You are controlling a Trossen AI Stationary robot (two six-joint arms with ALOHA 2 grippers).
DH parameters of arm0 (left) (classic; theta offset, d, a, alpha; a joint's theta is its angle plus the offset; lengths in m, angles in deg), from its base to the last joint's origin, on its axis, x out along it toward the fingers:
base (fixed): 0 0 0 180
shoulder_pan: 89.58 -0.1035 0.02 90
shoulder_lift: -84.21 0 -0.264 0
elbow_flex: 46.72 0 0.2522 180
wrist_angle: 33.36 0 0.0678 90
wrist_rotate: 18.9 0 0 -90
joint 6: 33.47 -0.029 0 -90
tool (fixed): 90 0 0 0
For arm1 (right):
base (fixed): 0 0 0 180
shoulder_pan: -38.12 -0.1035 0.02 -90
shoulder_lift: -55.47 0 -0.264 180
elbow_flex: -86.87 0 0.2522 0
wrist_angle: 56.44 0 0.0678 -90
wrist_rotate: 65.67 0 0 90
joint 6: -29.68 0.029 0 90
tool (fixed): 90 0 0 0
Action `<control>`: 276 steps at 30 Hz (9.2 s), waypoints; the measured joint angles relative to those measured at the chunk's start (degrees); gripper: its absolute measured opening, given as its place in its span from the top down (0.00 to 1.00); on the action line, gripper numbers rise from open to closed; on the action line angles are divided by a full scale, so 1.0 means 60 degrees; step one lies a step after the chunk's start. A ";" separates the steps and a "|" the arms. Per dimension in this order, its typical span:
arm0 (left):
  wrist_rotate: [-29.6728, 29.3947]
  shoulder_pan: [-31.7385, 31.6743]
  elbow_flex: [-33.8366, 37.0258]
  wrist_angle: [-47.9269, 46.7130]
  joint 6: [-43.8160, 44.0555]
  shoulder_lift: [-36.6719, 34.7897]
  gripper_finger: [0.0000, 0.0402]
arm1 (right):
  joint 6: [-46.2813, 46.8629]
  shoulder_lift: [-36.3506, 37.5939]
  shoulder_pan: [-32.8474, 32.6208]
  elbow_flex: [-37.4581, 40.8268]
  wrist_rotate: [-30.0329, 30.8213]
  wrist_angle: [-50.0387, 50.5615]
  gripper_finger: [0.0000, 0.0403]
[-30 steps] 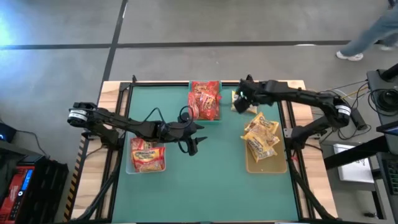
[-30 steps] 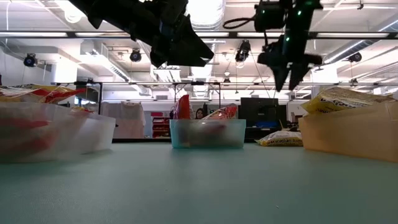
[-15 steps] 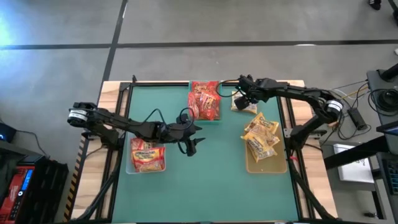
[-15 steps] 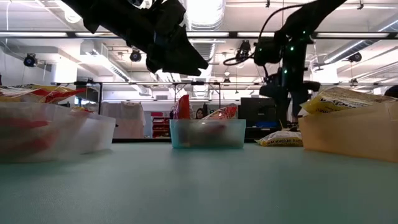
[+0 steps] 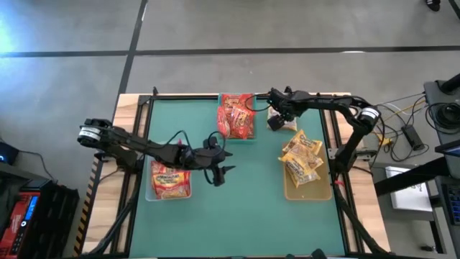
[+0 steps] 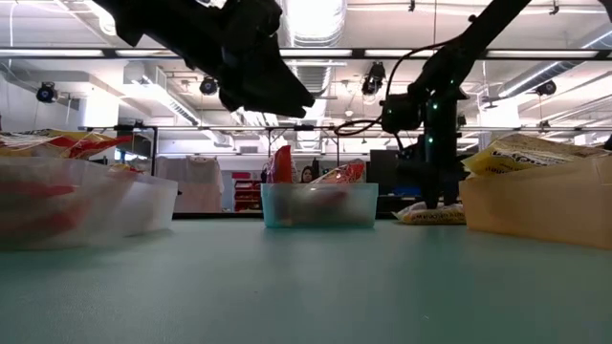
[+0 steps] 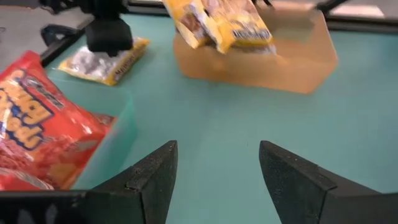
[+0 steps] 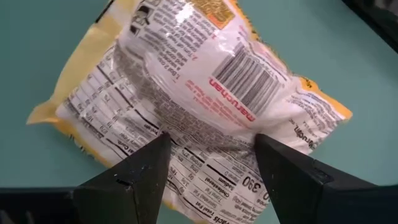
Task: Sort Maruchan noodles
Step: Put the yellow noodle pack into the yellow bin
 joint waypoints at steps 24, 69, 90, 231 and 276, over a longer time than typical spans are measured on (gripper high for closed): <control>-0.0004 0.0311 0.0004 -0.0471 0.0022 0.0000 0.48 | -0.2832 0.0815 -0.1731 -0.0075 -0.7219 0.0921 0.44; -0.0033 0.0308 -0.0011 -0.0532 -0.0313 -0.0036 0.48 | -0.2550 0.0068 -0.4238 -0.0174 -0.7968 0.0093 0.44; -0.0004 0.0315 0.0066 -0.0713 0.0932 -0.0026 0.48 | -0.1922 0.0086 -0.6245 -0.0174 -0.5698 -0.2181 0.44; 0.2815 -0.0683 -0.0747 0.4532 0.4171 0.4870 0.74 | 0.0317 0.1364 -0.8007 -0.0357 -0.2984 -0.0616 0.44; 0.4507 -0.0617 -0.0980 0.5626 0.1392 0.4116 0.90 | 0.0689 0.1426 -0.7729 -0.0287 -0.4387 -0.1892 0.25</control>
